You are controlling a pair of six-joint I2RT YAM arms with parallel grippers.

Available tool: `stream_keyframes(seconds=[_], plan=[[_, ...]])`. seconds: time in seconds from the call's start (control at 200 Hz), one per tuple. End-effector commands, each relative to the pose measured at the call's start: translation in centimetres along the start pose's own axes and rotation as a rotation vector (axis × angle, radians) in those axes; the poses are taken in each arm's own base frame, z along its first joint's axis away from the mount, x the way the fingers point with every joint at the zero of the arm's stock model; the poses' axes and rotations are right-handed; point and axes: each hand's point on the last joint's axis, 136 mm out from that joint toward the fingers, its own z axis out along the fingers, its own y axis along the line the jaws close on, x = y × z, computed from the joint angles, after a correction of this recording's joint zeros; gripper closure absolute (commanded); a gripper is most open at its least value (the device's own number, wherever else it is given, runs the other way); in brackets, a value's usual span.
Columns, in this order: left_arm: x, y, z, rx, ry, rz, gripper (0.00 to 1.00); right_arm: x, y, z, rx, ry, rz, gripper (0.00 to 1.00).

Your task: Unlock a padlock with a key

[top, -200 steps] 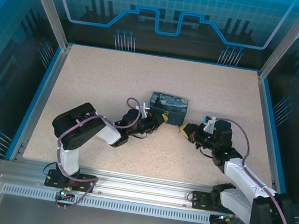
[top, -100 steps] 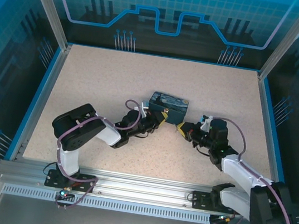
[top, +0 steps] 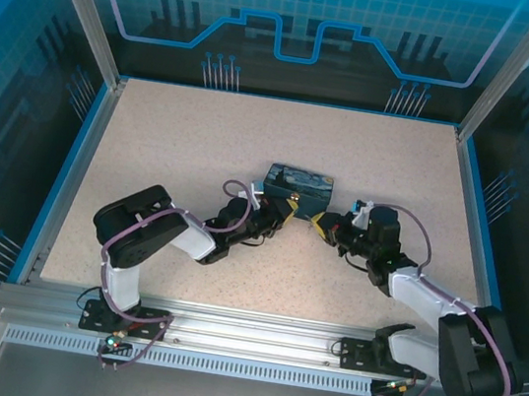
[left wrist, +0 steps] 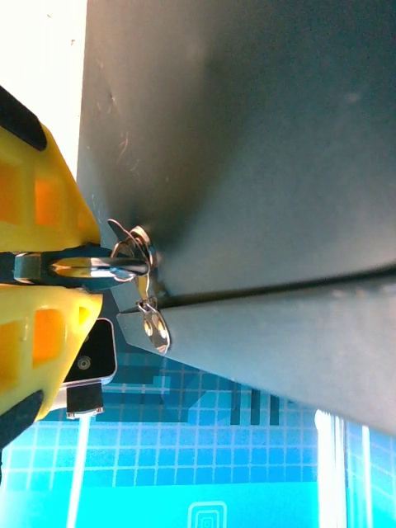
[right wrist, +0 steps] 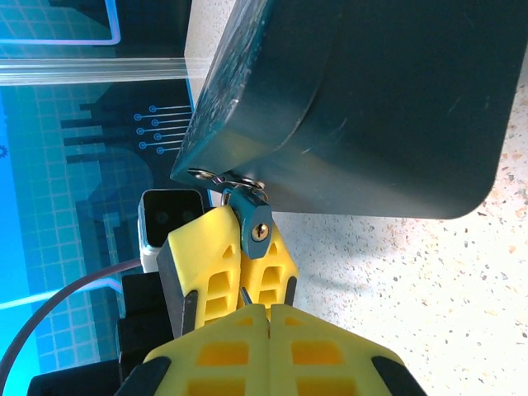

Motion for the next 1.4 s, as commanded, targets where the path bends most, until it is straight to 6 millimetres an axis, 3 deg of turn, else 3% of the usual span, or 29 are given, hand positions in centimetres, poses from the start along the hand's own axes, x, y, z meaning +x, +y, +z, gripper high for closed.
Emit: stream_keyframes(seconds=[0.0, 1.396], plan=[[-0.2, -4.1, 0.1, 0.13, -0.02, -0.021, 1.0, -0.3, 1.9, 0.5, -0.041, -0.01, -0.033, 1.0], [0.4, -4.7, 0.0, 0.146, -0.004, -0.033, 1.0, -0.8, 0.7, 2.6, 0.012, -0.005, -0.043, 1.0]])
